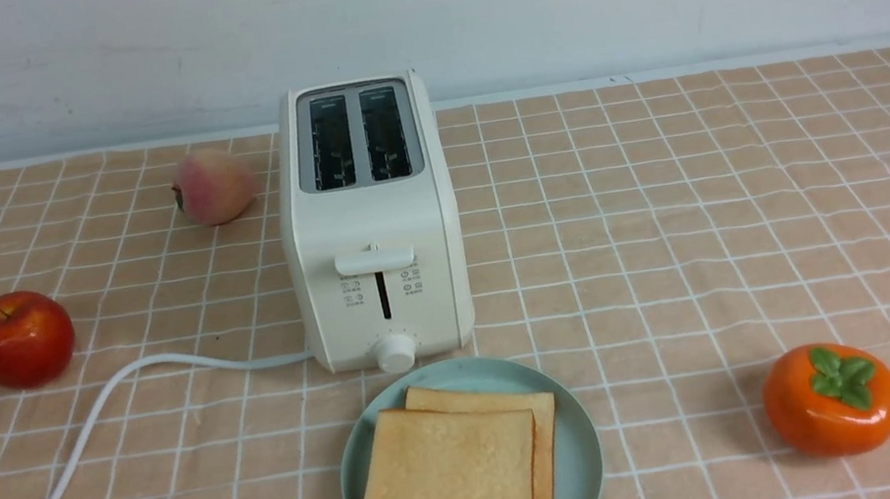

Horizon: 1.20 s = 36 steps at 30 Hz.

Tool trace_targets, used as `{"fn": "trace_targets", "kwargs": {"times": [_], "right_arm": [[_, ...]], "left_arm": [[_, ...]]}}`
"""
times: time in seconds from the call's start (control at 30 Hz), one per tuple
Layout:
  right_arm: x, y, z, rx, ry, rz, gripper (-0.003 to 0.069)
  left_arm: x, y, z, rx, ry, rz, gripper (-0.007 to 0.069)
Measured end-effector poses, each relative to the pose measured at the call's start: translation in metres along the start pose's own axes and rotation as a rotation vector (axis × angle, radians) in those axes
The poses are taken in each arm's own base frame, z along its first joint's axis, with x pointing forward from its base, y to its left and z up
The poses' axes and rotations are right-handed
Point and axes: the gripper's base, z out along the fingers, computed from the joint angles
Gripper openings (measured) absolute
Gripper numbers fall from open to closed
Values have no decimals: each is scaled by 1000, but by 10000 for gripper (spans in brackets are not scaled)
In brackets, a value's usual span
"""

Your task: Take toasted bread from bread machine on light coffee tablecloth place on plate.

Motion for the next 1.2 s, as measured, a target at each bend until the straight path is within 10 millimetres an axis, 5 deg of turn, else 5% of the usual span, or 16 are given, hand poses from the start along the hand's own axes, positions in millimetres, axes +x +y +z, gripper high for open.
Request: {"fn": "trace_targets", "kwargs": {"times": [0.27,0.53,1.2], "right_arm": [[8,-6,-16,60,-158,0,83],[93,-12,24,74,-30,133,93],[91,-10,26,-3,-63,-15,106]], "left_arm": [[0,0,0,0,-1,0,39],[0,0,0,1,-2,-1,50],[0,0,0,2,-3,-2,69]]}}
